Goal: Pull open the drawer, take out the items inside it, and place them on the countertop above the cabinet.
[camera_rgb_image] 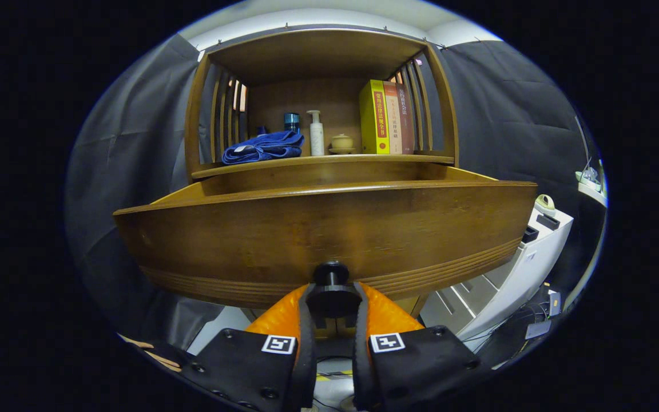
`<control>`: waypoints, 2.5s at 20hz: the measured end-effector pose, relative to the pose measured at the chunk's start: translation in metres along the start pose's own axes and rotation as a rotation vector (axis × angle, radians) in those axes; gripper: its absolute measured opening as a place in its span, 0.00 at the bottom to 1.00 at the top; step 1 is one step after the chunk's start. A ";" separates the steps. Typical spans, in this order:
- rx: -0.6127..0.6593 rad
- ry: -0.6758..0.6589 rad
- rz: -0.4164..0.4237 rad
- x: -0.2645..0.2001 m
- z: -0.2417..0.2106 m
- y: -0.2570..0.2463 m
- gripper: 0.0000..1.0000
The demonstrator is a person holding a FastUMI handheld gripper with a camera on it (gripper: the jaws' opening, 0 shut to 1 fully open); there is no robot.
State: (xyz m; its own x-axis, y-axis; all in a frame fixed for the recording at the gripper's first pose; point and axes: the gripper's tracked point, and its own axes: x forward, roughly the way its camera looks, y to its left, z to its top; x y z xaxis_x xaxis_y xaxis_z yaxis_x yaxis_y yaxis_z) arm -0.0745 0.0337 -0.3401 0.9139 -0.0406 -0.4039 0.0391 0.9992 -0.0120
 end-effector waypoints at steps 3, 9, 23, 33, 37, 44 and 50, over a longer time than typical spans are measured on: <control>-0.009 -0.012 -0.003 -0.002 0.000 0.000 0.34; -0.018 -0.043 -0.054 -0.015 0.015 -0.008 0.69; -0.009 -0.129 0.059 -0.036 0.198 -0.009 0.97; 0.011 0.240 0.195 0.056 0.218 0.010 0.97; 0.005 0.454 0.172 0.091 0.185 0.005 0.97; -0.054 0.747 0.126 0.131 0.122 0.000 0.97; -0.073 0.887 0.076 0.148 0.088 -0.003 0.98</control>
State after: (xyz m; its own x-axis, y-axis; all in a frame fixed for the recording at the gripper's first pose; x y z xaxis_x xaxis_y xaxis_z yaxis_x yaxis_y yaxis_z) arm 0.0961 0.0238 -0.3189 0.2630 0.0144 -0.9647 -0.0630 0.9980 -0.0023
